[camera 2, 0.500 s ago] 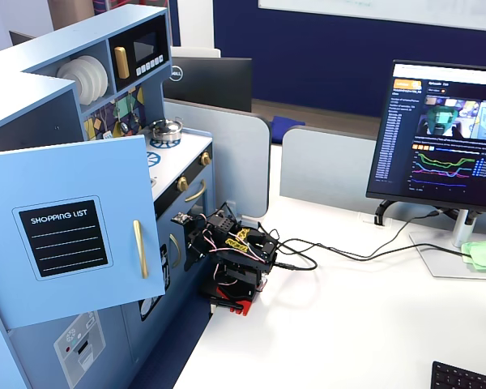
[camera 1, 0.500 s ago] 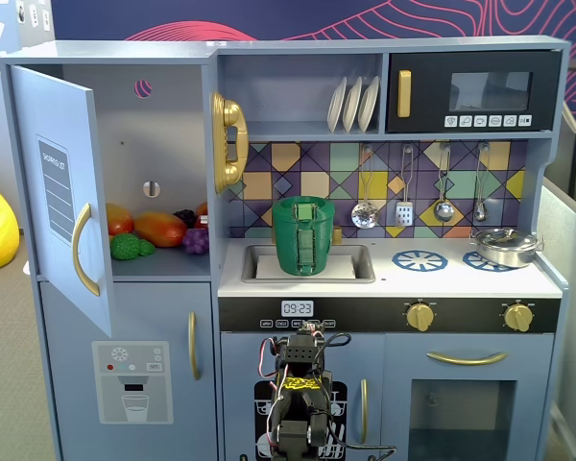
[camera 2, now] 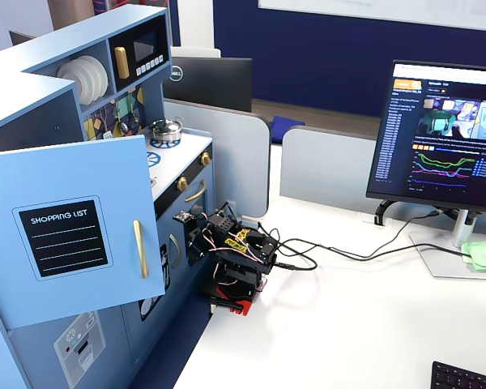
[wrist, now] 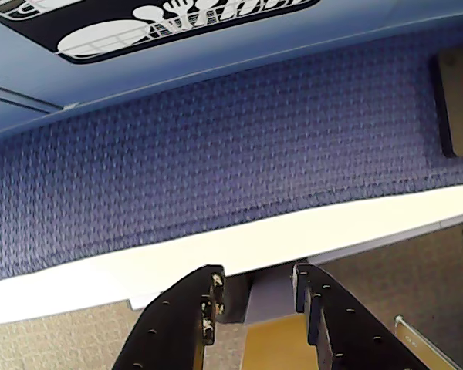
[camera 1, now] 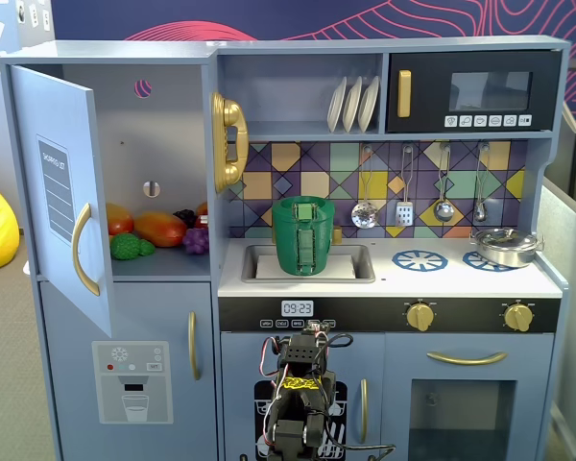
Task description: Take off the lid from the green recipient and place it on the counter
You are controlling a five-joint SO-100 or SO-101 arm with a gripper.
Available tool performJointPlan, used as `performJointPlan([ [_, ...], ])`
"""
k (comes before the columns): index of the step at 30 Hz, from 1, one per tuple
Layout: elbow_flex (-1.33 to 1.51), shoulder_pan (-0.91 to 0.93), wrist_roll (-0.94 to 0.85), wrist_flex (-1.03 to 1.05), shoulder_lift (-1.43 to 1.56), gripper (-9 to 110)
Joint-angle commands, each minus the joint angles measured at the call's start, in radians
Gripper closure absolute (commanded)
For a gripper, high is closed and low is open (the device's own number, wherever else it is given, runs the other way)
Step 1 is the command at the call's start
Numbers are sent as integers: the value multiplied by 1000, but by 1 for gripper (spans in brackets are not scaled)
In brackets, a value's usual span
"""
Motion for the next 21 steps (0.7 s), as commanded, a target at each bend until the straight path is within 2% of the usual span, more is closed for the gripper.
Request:
performJointPlan([
  [1, 0, 15, 3, 183, -3, 101],
  [5, -2, 6, 31, 133, -3, 101],
  [10, -160, 17, 17, -149, -9, 101],
  [15, -460, 20, -112, -414, -141, 101],
  [21, -785, 18, -57, -591, -325, 83],
])
